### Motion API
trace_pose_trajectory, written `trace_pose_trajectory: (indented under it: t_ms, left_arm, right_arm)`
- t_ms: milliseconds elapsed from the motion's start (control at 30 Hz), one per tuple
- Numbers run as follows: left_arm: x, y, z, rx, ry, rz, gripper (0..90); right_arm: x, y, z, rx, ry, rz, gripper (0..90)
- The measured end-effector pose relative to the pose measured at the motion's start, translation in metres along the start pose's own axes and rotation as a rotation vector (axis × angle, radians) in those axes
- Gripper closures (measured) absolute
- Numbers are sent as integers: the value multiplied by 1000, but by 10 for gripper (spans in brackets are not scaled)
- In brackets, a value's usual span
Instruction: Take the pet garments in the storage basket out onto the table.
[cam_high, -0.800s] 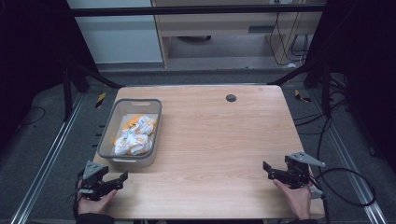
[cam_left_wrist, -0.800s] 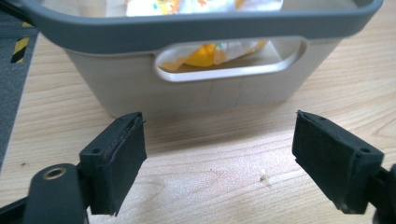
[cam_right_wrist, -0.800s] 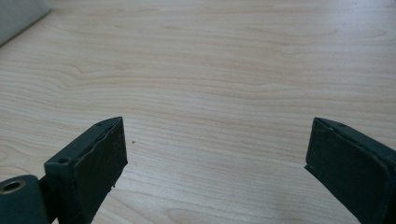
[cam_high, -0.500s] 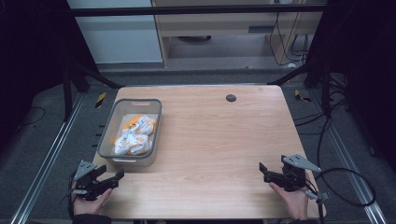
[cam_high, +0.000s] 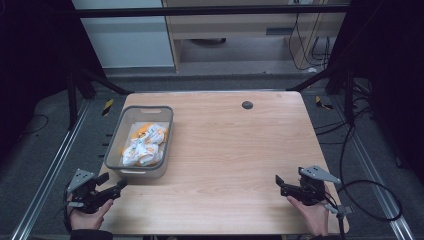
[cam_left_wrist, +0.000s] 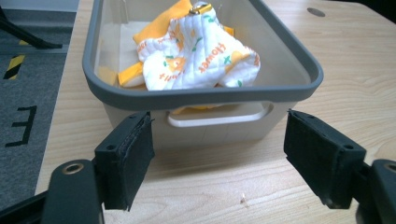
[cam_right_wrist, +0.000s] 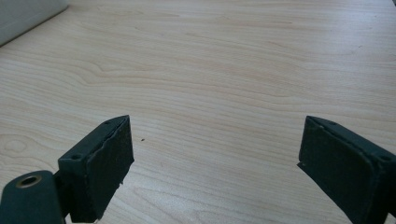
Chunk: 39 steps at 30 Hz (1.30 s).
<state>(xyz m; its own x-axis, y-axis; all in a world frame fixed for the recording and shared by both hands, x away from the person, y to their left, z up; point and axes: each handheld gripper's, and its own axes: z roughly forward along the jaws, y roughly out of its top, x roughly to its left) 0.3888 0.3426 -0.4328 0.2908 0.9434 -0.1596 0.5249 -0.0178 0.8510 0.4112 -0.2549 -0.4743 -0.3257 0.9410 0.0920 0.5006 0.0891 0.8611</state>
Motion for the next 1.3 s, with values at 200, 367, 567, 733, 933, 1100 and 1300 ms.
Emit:
trace_pose_trajectory:
  t_ms: [200, 367, 567, 733, 933, 1100, 1300]
  left_arm:
    - [-1, 7, 1, -10, -5, 4, 239]
    - [-4, 16, 0, -16, -13, 17, 237]
    - [-4, 23, 0, -9, -19, 25, 236]
    - [-5, 31, 1, -18, -26, 33, 237]
    - [-6, 41, 3, -26, -28, 40, 236]
    - [-6, 51, 10, -21, -27, 45, 235]
    - [-10, 61, 18, -7, -28, 66, 232]
  right_arm:
    - [0, -2, 1, 19, 0, -13, 110]
    - [0, -3, 3, 26, -4, -17, 110]
    - [-2, -3, 3, 27, -7, -14, 110]
    - [-2, -4, 3, 27, 1, -3, 110]
    - [-2, -4, 3, 31, -4, -5, 111]
    - [-1, -3, 4, 33, -3, -8, 111]
    - [-2, -3, 4, 32, -5, -6, 110]
